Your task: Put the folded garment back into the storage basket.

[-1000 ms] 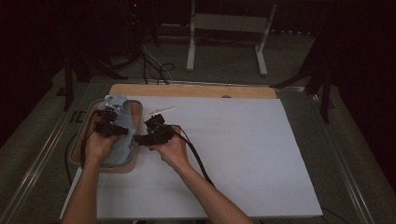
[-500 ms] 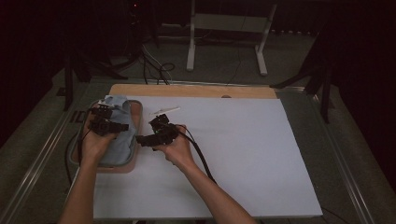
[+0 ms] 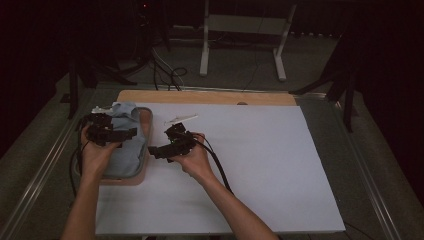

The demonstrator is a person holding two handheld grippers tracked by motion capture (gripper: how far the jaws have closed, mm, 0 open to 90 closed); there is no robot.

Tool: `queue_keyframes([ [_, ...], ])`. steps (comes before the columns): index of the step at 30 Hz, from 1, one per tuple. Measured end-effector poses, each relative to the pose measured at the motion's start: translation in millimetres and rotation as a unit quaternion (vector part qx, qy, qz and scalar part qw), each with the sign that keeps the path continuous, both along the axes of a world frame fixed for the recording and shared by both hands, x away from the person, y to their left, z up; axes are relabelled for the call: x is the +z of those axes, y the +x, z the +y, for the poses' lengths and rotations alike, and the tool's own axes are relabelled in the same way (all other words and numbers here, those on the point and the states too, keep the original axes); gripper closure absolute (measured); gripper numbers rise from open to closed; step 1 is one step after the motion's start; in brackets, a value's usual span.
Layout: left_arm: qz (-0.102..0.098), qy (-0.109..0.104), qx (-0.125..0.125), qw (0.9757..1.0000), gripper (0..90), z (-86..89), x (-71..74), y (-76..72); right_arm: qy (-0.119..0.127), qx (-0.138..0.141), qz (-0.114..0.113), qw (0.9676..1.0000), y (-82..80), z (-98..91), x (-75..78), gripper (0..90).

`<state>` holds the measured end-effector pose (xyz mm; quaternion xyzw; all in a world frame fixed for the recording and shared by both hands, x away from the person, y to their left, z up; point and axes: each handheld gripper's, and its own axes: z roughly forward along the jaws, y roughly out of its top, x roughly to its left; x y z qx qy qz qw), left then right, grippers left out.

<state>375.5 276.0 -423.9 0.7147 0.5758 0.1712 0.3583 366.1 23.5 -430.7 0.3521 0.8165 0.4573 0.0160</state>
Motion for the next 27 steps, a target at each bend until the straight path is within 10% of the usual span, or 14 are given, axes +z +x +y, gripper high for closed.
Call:
queue_keyframes([
  [27, -0.100, 0.006, -0.047, 0.9938, 0.2, -31.1, 10.2, -54.6, 0.002, -0.003, -0.032, 0.9995, -16.7, -26.8, 7.2, 12.3],
])
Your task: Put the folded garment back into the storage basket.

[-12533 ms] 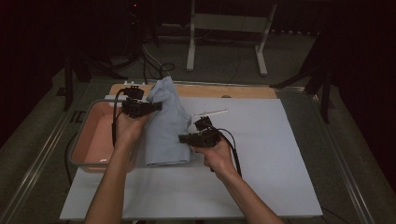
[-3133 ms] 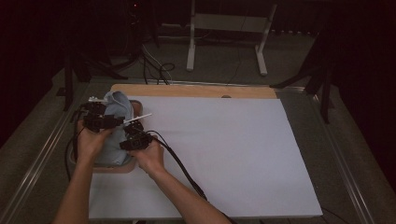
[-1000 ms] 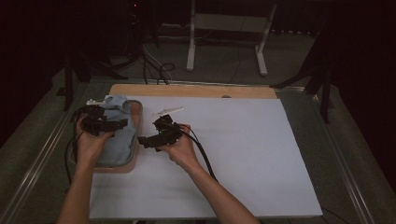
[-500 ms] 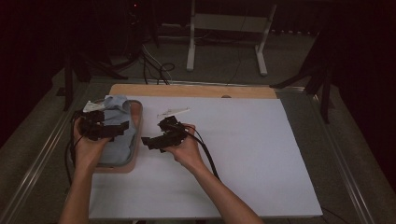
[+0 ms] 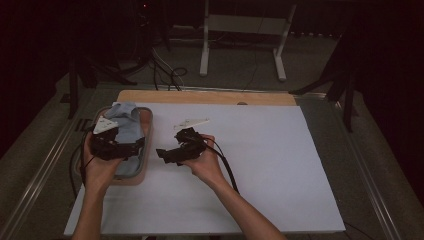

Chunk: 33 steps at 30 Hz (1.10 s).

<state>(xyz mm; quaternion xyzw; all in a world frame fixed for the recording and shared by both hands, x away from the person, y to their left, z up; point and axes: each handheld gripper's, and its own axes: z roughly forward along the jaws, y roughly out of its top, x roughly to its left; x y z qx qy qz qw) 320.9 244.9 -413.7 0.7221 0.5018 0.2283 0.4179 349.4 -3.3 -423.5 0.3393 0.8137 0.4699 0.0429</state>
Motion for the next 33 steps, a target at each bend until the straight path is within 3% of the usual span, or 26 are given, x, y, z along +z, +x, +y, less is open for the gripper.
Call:
queue_keyframes([
  [3, -0.010, 0.003, -0.002, 0.9999, 0.2, -2.5, -1.8, -5.2, 0.001, -0.001, -0.004, 1.0000, -0.7, -5.0, -0.7, 12.3],
  [14, -0.028, -0.015, -0.014, 0.9994, 0.2, -10.0, -16.1, -25.7, 0.007, -0.005, -0.009, 0.9999, -4.1, -20.5, -0.2, 12.4],
  [18, -0.031, -0.008, -0.020, 0.9993, 0.2, -12.3, -16.6, -28.6, 0.013, -0.004, -0.014, 0.9998, -6.9, -24.8, 2.1, 12.4],
  [33, -0.038, -0.015, -0.028, 0.9988, 0.2, -14.6, -16.9, -35.4, 0.022, -0.012, -0.033, 0.9991, -17.5, -49.7, 9.0, 12.4],
])
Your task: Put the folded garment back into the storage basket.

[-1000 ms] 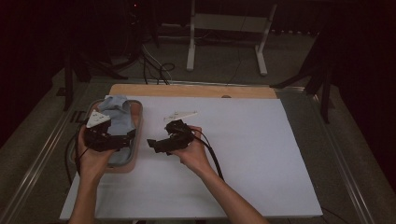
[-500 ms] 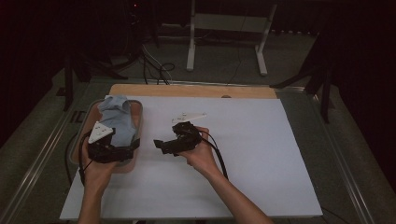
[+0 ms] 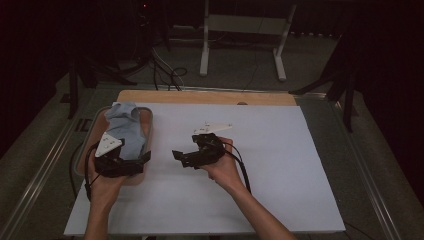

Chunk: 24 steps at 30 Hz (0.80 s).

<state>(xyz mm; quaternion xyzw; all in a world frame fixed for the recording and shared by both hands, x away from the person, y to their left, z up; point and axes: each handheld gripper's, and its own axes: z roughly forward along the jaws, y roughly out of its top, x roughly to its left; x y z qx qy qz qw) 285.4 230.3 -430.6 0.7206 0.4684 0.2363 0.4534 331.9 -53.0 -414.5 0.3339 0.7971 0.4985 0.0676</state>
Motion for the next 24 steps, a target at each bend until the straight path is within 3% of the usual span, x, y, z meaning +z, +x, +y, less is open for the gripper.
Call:
queue_keyframes([
  [13, 0.000, -0.007, -0.002, 1.0000, 0.2, 0.6, -3.1, -2.0, 0.011, -0.010, -0.011, 0.9998, -5.9, -30.1, 3.4, 10.5],
  [24, 0.001, -0.018, -0.003, 0.9998, 0.1, 3.2, -3.7, -5.2, 0.027, -0.034, -0.027, 0.9987, -13.0, -67.1, 7.4, 10.3],
])
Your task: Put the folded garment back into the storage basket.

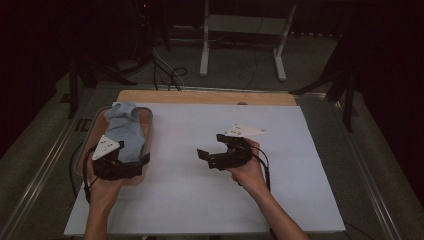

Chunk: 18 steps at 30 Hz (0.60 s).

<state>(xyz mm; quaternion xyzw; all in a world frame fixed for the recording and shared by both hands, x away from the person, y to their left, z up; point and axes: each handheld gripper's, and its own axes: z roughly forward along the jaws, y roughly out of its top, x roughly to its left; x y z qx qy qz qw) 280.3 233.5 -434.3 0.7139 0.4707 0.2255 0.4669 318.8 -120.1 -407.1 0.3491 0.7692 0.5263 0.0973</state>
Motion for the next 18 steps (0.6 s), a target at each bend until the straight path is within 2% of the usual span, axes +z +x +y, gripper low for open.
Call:
queue_keyframes([
  [18, -0.004, -0.005, -0.005, 1.0000, 0.1, -0.3, -0.3, -3.7, 0.003, -0.042, -0.031, 0.9986, -17.6, -67.1, -5.7, 9.7],
])
